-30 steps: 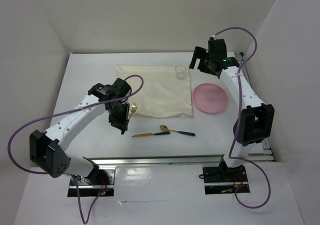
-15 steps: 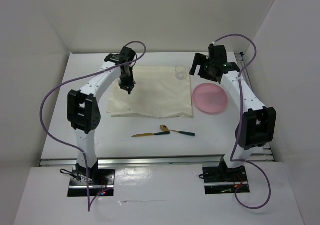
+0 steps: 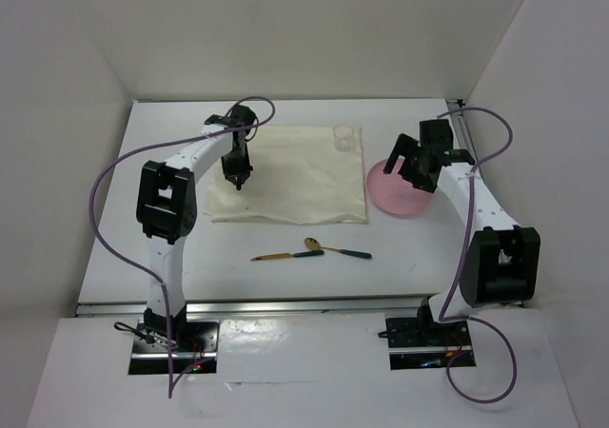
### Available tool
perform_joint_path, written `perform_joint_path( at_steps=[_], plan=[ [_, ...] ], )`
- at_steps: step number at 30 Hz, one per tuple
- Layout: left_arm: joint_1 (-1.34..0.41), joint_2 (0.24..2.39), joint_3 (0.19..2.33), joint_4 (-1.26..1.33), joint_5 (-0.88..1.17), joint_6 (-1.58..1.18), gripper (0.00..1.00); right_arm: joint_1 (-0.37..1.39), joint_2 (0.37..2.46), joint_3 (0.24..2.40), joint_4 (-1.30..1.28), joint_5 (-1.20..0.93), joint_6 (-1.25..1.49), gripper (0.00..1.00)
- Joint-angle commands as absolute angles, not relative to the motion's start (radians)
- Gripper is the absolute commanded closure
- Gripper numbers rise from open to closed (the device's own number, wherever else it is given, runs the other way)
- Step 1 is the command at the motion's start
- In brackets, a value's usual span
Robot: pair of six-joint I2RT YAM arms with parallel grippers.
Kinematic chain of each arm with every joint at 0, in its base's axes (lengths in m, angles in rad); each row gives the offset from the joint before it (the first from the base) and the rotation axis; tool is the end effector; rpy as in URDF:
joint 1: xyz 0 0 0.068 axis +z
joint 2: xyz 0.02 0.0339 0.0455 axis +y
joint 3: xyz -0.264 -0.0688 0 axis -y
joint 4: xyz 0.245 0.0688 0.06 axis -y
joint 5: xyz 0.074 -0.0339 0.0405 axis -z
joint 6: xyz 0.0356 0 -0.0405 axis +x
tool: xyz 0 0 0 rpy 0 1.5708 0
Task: Set the dinner table for one person
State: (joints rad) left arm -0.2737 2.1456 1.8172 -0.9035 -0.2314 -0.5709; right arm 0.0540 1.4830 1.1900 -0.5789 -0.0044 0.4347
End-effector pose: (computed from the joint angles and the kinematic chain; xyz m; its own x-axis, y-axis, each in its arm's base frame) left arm 0.4363 -0.1140 0.2104 -0.8665 -0.3030 -0.3966 -0.3311 0.9436 0.0023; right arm 0.3188 0.0174 0.2793 -0.7173 0.3830 -0.5821 0.2704 0.9229 0.2740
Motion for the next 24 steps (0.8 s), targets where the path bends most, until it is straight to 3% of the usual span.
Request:
perform_joint_path(
  at_steps=[1, 9, 11, 12, 13, 14, 19, 24],
  plan=[
    [-0.272, 2.164, 1.784, -0.87, -0.253, -0.545, 1.0, 0.026, 1.425, 1.14, -0.555, -0.003, 0.488, 0.0],
    [-0.272, 2.2, 1.764, -0.87, -0.273, -0.535, 0.97, -0.038, 1.384, 1.022, -0.546, 0.081, 0.626, 0.0],
    [-0.272, 2.209, 1.764, -0.879, -0.273, -0.535, 0.87, -0.064, 1.384, 1.005, -0.555, 0.101, 0.659, 0.0],
    [-0.272, 2.209, 1.764, -0.879, -0.273, -0.535, 0.68, -0.064, 1.384, 0.99, -0.564, 0.11, 0.66, 0.0],
    [-0.272, 2.209, 1.764, -0.879, -0.273, -0.535, 0.55, -0.074, 1.384, 0.989, -0.565, 0.11, 0.672, 0.0],
    [-0.272, 2.2, 1.764, -0.879, -0.273, -0.535, 0.49, -0.074, 1.384, 0.965, -0.555, 0.11, 0.672, 0.01],
    [-0.272, 2.125, 1.753, -0.917, -0.291, -0.544, 0.25, -0.074, 1.384, 0.931, -0.532, 0.11, 0.672, 0.06],
    [-0.272, 2.02, 1.773, -0.95, -0.302, -0.545, 0.23, -0.083, 1.425, 0.901, -0.462, 0.086, 0.672, 0.06]
  ],
)
